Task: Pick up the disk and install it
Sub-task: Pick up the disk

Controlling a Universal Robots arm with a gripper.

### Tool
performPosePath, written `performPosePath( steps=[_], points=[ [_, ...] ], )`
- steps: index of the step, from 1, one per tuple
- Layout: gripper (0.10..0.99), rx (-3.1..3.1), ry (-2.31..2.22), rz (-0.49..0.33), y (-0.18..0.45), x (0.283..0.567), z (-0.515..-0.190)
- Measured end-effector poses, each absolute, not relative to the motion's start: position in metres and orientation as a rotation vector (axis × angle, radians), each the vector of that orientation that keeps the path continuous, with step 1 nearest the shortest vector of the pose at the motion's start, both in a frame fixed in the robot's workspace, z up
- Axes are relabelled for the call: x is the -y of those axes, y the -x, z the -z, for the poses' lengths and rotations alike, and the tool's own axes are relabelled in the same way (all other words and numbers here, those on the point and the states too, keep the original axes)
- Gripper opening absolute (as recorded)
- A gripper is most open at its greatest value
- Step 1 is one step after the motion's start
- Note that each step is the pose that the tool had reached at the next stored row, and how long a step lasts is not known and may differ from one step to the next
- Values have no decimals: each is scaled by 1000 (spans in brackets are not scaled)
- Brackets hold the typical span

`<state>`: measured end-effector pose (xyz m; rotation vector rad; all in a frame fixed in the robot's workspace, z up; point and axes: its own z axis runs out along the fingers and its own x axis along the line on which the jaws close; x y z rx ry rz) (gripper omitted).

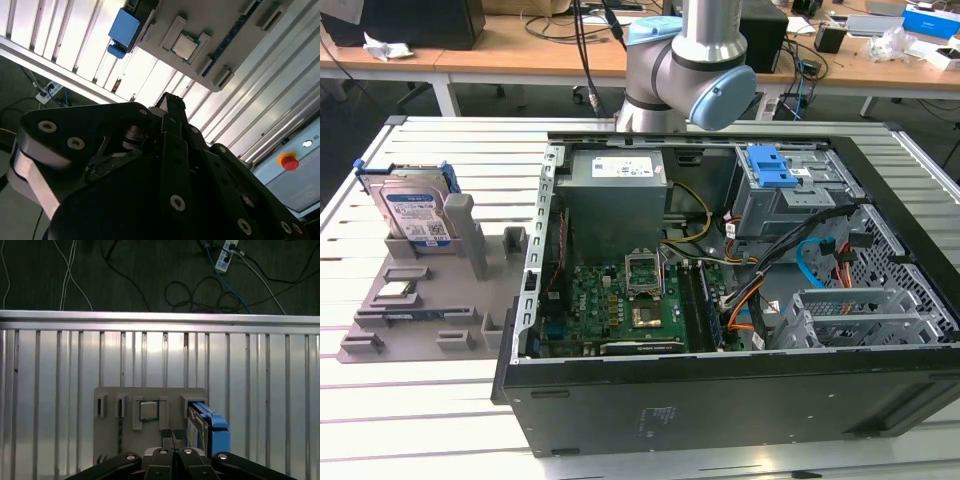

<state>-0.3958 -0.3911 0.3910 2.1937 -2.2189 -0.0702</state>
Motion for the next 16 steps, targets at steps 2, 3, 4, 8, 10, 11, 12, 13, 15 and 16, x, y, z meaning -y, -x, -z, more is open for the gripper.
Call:
performPosePath(
  steps=[2, 3, 4, 8, 10, 11, 12, 13, 15, 16],
  points=[
    [106, 2277, -2134, 70, 396, 391, -391],
    [106, 2301, -2108, 69, 396, 391, -391],
    [106, 2319, -2087, 68, 396, 391, -391],
    [106, 2422, -1969, 67, 396, 391, -391],
    [106, 2452, -1932, 68, 396, 391, -391],
    [106, 2452, -1932, 68, 396, 391, -391],
    [106, 2452, -1931, 68, 396, 391, -391],
    [106, 2452, -1931, 68, 396, 391, -391],
    [106, 2452, -1931, 68, 396, 391, -391],
    [106, 2452, -1931, 68, 396, 391, -391]
  ],
)
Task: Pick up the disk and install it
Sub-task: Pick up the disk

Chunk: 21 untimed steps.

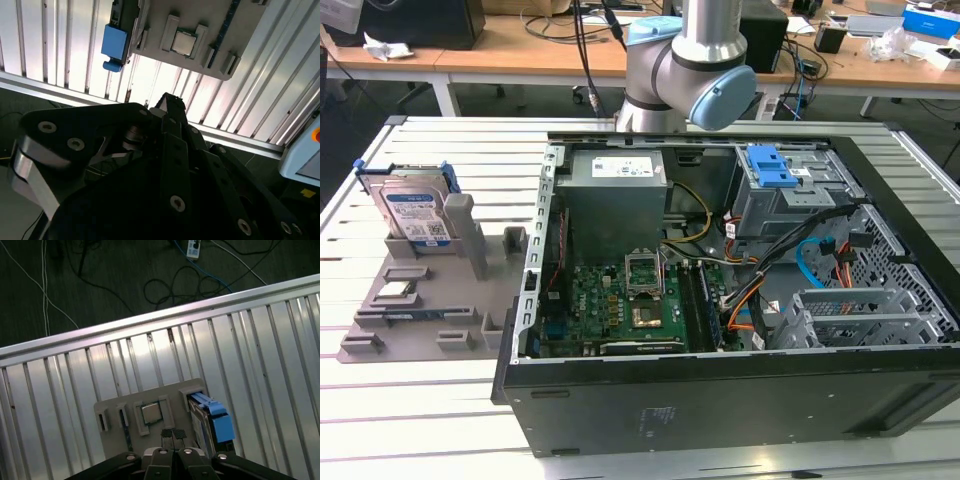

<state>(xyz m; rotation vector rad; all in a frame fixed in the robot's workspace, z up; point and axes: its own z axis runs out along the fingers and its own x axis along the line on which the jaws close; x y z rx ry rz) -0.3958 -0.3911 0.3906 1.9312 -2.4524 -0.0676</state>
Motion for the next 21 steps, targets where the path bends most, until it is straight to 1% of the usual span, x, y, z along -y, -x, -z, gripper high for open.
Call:
performPosePath(
  steps=[1, 2, 4, 5, 7, 10, 11, 12, 17, 21],
  points=[
    [114, 2452, -1931, 68, 396, 391, -391],
    [169, 2453, -1931, 68, 396, 391, -391],
    [169, 2453, -1931, 68, 396, 391, -391],
    [357, 2453, -1931, 68, 396, 391, -391],
    [357, 2453, -1931, 68, 396, 391, -391],
    [537, 2453, -1930, 68, 396, 391, -391],
    [537, 2453, -1930, 68, 396, 391, -391],
    [600, 2453, -1930, 68, 396, 391, -391],
    [600, 2452, -1932, 68, 394, 388, -391],
    [600, 2449, -1936, 67, 389, 377, -391]
  ],
)
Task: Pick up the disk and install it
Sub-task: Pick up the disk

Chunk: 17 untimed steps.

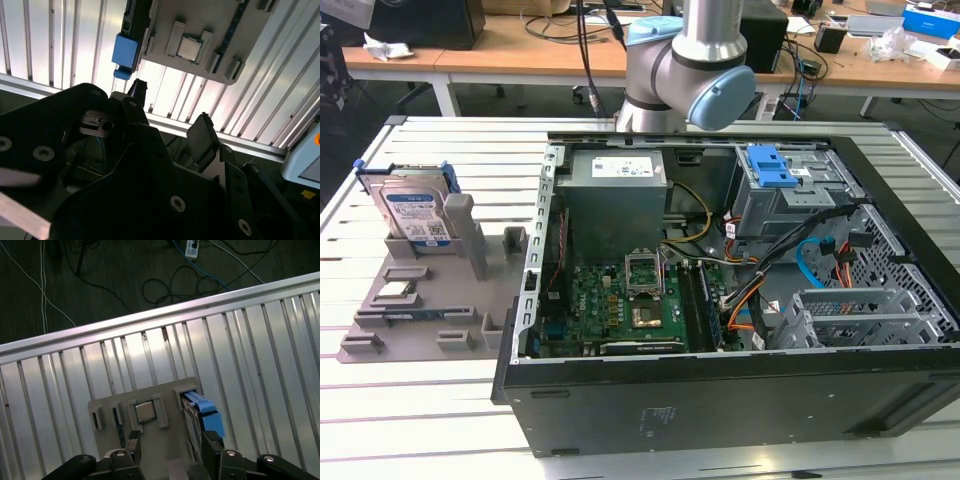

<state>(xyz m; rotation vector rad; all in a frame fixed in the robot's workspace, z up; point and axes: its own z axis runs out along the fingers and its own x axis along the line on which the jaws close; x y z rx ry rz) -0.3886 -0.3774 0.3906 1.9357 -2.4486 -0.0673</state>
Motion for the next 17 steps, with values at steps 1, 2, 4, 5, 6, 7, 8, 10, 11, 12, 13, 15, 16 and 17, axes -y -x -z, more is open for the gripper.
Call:
performPosePath(
  steps=[1, 2, 4, 5, 6, 7, 8, 10, 11, 12, 13, 15, 16, 17],
  points=[
    [600, 2448, -1936, 67, 388, 376, -391],
    [600, 2447, -1938, 67, 387, 373, -391],
    [600, 2444, -1941, 67, 386, 370, -391],
    [600, 2443, -1943, 67, 385, 369, -391],
    [600, 2442, -1944, 67, 385, 368, -391],
    [600, 2441, -1945, 67, 384, 367, -391],
    [600, 2440, -1946, 67, 384, 367, -391],
    [600, 2438, -1948, 66, 383, 366, -390],
    [600, 2437, -1948, 65, 382, 366, -391],
    [600, 2437, -1948, 65, 382, 366, -390],
    [600, 2436, -1949, 65, 381, 366, -390],
    [600, 2435, -1949, 64, 380, 366, -390],
    [600, 2435, -1950, 64, 379, 366, -390],
    [600, 2435, -1950, 64, 378, 366, -390]
  ],
)
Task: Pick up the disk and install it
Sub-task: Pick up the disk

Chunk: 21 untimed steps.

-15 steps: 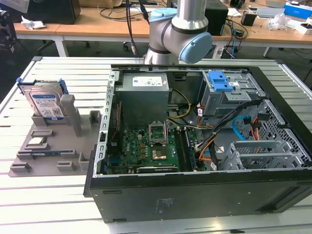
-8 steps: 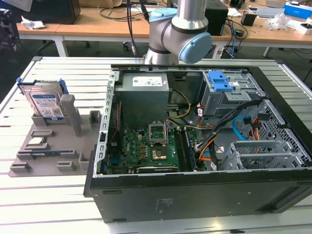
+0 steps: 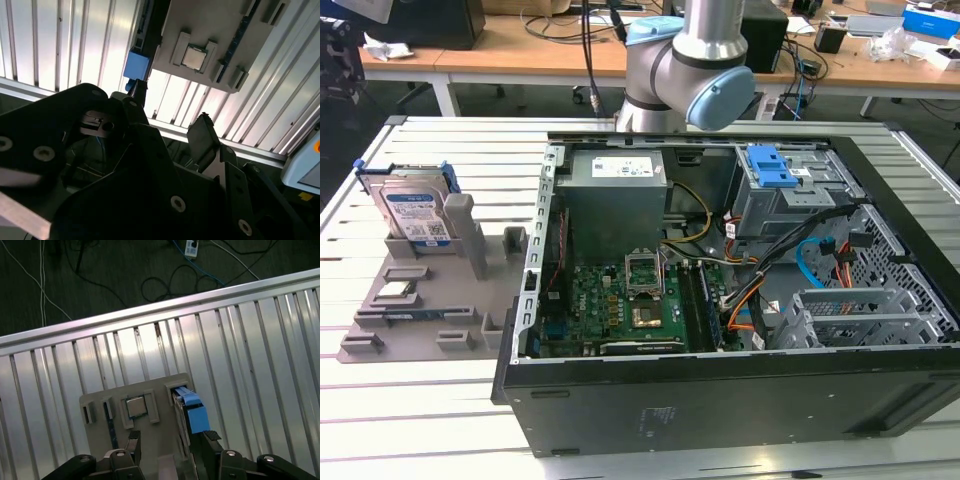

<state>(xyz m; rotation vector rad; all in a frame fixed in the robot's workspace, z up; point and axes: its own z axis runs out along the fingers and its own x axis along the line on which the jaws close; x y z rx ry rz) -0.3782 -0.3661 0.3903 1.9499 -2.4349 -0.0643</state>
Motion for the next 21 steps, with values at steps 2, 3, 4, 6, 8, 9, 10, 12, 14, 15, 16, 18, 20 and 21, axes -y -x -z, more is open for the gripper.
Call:
performPosePath(
  steps=[2, 3, 4, 6, 8, 9, 10, 12, 14, 15, 16, 18, 20, 21],
  points=[
    [600, 2434, -1950, 64, 377, 366, -390],
    [600, 2434, -1950, 64, 375, 366, -389],
    [600, 2434, -1950, 63, 374, 366, -389],
    [600, 2434, -1949, 62, 373, 366, -385],
    [600, 2432, -1948, 60, 372, 366, -380],
    [600, 2432, -1948, 59, 371, 365, -378],
    [600, 2431, -1948, 58, 371, 365, -376],
    [600, 2430, -1947, 54, 369, 364, -372],
    [600, 2423, -1950, 48, 367, 359, -364],
    [600, 2414, -1960, 47, 367, 356, -361],
    [600, 2399, -1978, 47, 367, 353, -359],
    [600, 2373, -2009, 46, 367, 350, -355],
    [600, 2347, -2038, 45, 367, 346, -351],
    [600, 2333, -2054, 45, 367, 341, -347]
  ],
)
